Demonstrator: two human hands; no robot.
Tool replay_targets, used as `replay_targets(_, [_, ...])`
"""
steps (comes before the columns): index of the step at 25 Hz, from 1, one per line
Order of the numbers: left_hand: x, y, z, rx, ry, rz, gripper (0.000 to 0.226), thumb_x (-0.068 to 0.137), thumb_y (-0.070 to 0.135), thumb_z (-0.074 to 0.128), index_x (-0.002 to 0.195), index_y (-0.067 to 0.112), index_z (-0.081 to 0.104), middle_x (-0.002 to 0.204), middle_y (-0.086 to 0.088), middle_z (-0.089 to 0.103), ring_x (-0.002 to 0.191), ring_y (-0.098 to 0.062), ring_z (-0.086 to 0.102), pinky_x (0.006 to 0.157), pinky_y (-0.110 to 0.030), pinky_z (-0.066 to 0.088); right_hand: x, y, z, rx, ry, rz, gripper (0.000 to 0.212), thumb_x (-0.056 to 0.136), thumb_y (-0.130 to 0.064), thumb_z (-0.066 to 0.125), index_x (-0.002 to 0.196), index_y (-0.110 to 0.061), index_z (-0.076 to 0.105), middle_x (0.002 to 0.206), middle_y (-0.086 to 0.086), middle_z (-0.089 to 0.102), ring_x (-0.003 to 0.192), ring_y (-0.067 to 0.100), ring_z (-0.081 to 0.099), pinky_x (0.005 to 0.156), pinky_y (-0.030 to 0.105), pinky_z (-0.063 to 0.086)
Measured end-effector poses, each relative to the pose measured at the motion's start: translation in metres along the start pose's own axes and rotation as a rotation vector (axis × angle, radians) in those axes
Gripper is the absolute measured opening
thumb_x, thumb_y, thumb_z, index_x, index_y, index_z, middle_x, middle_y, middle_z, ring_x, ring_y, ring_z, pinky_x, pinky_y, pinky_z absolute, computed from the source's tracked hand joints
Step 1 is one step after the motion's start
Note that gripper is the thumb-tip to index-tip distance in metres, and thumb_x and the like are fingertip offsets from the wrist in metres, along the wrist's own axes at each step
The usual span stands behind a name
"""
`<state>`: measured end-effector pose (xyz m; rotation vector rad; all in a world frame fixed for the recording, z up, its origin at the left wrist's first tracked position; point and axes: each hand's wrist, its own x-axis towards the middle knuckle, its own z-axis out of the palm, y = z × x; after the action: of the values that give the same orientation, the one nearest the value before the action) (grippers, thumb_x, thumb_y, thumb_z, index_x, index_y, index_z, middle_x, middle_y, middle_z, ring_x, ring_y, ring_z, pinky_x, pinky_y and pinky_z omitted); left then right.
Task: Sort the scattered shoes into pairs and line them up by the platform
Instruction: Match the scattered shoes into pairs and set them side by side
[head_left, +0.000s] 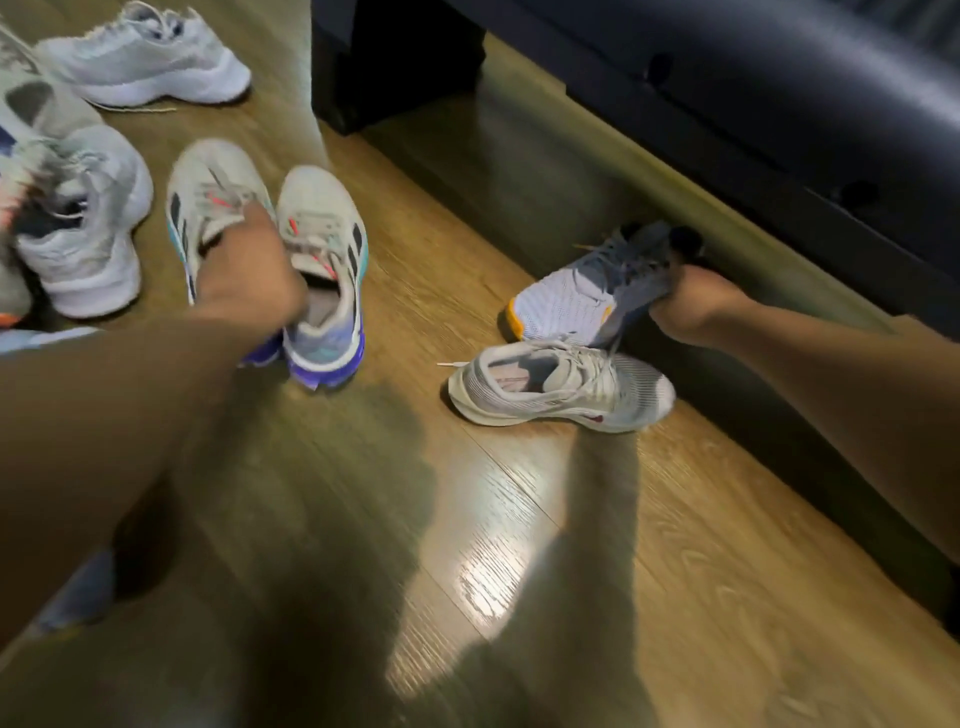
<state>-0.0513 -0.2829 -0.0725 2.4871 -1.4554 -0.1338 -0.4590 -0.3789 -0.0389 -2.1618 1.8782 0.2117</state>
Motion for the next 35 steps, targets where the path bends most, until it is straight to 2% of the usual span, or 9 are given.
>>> replay_targets(4, [0.031,0.008,-0.002,-0.129,-0.149,-0.003,0.054,0.08,0.024,0.069,0.123,0.0,0.047,0.121,-0.028,0.058,0.113,-0.045,0.054,0.093,-0.047,0.046,-0.014,0.01,0.006,0.057,-0.012,-0.054,0.04,0.088,-0.008,0.052,0.127,-0.015,0.055,0.123,0.016,0.062,0.111,0.035,0.056,0.084,0.031,0.042])
replay_targets(7, [0.017,0.004,-0.001,-0.205,-0.173,0.03,0.052,0.08,0.031,0.07,0.122,0.006,0.053,0.123,-0.021,0.059,0.115,-0.04,0.054,0.095,-0.044,0.044,-0.015,-0.012,0.011,0.08,0.092,-0.189,0.035,0.092,-0.025,0.055,0.126,-0.019,0.056,0.121,0.009,0.062,0.107,0.03,0.058,0.086,0.031,0.045])
replay_targets(11, [-0.008,-0.024,-0.014,-0.247,-0.011,0.115,0.049,0.088,0.026,0.061,0.132,0.006,0.05,0.133,-0.023,0.049,0.123,-0.037,0.048,0.105,-0.04,0.037,-0.018,-0.088,0.013,0.065,-0.326,-0.382,0.067,0.075,-0.071,0.06,0.13,-0.032,0.052,0.115,-0.011,0.054,0.106,0.014,0.052,0.092,0.03,0.042])
replay_targets(16, [-0.065,-0.131,-0.058,0.174,-0.265,-0.078,0.044,0.076,0.039,0.068,0.109,0.011,0.06,0.116,-0.017,0.061,0.113,-0.036,0.057,0.084,-0.036,0.045,-0.01,-0.151,0.023,-0.139,-0.46,-0.636,0.038,0.087,-0.037,0.068,0.123,-0.026,0.063,0.117,-0.003,0.066,0.108,0.018,0.06,0.095,0.031,0.046])
replay_targets(19, [-0.104,-0.163,-0.071,0.326,-0.368,0.024,0.056,0.069,0.046,0.072,0.117,0.021,0.057,0.13,-0.006,0.052,0.125,-0.03,0.043,0.096,-0.042,0.041,-0.006,-0.168,0.025,-0.194,-0.517,-0.685,0.027,0.088,-0.028,0.069,0.113,-0.036,0.064,0.1,-0.011,0.063,0.094,0.009,0.058,0.079,0.019,0.038])
replay_targets(24, [-0.105,-0.168,-0.08,0.384,-0.433,0.122,0.057,0.07,0.048,0.075,0.117,0.022,0.057,0.123,0.001,0.047,0.116,-0.028,0.037,0.088,-0.043,0.044,-0.001,-0.174,0.043,-0.257,-0.38,-0.676,0.027,0.096,-0.034,0.055,0.095,-0.01,0.067,0.091,0.005,0.067,0.082,0.023,0.058,0.069,0.028,0.034])
replay_targets(28, [-0.113,-0.161,-0.068,0.62,-0.395,0.11,0.054,0.075,0.044,0.071,0.121,0.022,0.053,0.127,-0.003,0.035,0.117,-0.034,0.035,0.082,-0.042,0.04,-0.023,-0.195,0.047,-0.156,-0.487,-0.648,0.031,0.098,-0.03,0.052,0.081,-0.004,0.058,0.068,0.004,0.071,0.065,0.02,0.067,0.062,0.031,0.048])
replay_targets(31, [-0.101,-0.151,-0.075,0.501,-0.46,0.119,0.036,0.076,0.03,0.073,0.111,0.022,0.063,0.127,-0.007,0.036,0.117,-0.033,0.036,0.087,-0.038,0.039,-0.042,-0.211,0.048,0.006,-0.651,-0.594,0.032,0.098,-0.03,0.053,0.082,-0.003,0.062,0.063,0.0,0.072,0.054,0.01,0.066,0.059,0.026,0.054])
replay_targets(35, [-0.077,-0.168,-0.117,0.21,-0.579,0.207,0.033,0.077,0.015,0.079,0.107,0.011,0.068,0.131,-0.014,0.041,0.12,-0.031,0.045,0.101,-0.031,0.036,-0.036,-0.204,0.041,0.321,-0.567,-0.402,0.042,0.094,-0.045,0.056,0.084,-0.005,0.065,0.074,0.015,0.071,0.068,0.029,0.066,0.06,0.032,0.051])
